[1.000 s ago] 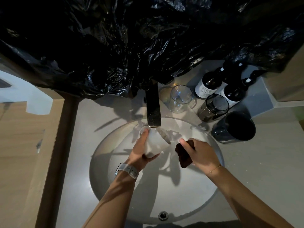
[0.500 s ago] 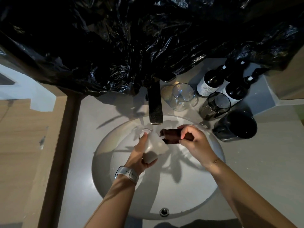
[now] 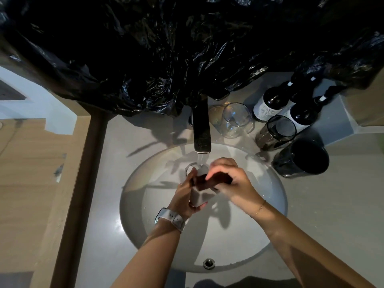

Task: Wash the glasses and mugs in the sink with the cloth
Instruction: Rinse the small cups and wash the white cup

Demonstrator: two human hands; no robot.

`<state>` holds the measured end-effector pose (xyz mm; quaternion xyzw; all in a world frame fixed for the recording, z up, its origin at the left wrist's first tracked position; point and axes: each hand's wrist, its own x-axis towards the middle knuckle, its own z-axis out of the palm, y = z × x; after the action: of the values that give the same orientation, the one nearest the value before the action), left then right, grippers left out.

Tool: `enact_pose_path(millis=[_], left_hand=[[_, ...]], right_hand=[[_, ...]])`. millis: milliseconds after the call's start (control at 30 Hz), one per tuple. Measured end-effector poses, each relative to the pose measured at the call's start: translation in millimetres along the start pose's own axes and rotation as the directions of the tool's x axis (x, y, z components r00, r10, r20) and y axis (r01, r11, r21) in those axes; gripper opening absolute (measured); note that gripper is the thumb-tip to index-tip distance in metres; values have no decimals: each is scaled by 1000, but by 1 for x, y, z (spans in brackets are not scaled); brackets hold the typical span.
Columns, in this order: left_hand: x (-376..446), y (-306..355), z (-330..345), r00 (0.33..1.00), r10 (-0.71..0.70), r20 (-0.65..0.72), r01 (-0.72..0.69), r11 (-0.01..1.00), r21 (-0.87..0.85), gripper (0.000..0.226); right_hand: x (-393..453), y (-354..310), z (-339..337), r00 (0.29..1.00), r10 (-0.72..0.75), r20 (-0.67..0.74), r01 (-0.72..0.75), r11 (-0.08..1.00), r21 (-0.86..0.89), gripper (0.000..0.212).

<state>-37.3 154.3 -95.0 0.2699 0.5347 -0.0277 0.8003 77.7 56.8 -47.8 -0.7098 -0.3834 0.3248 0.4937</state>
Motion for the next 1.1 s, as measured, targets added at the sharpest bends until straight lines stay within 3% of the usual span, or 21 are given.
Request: enact_pose_path(millis=[67, 133, 200, 300, 367, 500, 567, 633, 700, 767, 867, 900, 1000, 1100], left_hand=[[0, 2, 1, 1000, 0, 9, 0, 1000, -23, 29], [-1, 6, 3, 1000, 2, -16, -3, 1000, -28, 38], [-2, 9, 5, 1000, 5, -19, -6, 999, -33, 42], [0, 9, 4, 999, 50, 18, -49, 997, -55, 38], [1, 8, 4, 999, 48, 15, -46, 996, -82, 44], [9, 8, 5, 998, 56, -12, -57, 995, -84, 54], [9, 7, 4, 996, 75, -40, -77, 995, -64, 46], [9, 6, 4, 995, 79, -63, -84, 992, -89, 42], [9, 7, 4, 993, 89, -80, -95, 992, -81, 40], [10, 6, 3, 991, 87, -103, -94, 993, -69, 41], [10, 6, 2, 993, 66, -100, -76, 993, -93, 43], [11, 7, 3, 993, 69, -100, -78, 993, -93, 46], [14, 11, 4, 993, 79, -89, -84, 995, -48, 58], [17, 12, 2, 996, 42, -82, -49, 995, -91, 32]], right_hand=[[1, 9, 11, 997, 5, 77, 7, 988, -156, 28], [0, 25, 20, 989, 52, 140, 2, 933, -361, 46], [-5, 38, 27, 988, 79, 132, -18, 912, -410, 58], [-13, 42, 36, 999, 34, 12, -30, 967, -252, 45], [-6, 32, 37, 979, 88, -183, -105, 991, -83, 40], [17, 20, 18, 806, 373, -459, -308, 927, 213, 27], [19, 15, 10, 773, 468, -428, -224, 833, 506, 20], [24, 7, 8, 778, 561, -284, -176, 629, 758, 25], [27, 5, 5, 792, 581, -187, -182, 517, 836, 41], [29, 5, 3, 843, 525, -116, -202, 511, 836, 53], [22, 6, 14, 879, 472, 68, -336, 512, 790, 54], [18, 5, 20, 877, 471, 92, -384, 572, 725, 53], [3, 22, 35, 952, 306, 30, -301, 910, 286, 49], [-9, 33, 33, 963, 159, 220, -135, 984, -118, 52]])
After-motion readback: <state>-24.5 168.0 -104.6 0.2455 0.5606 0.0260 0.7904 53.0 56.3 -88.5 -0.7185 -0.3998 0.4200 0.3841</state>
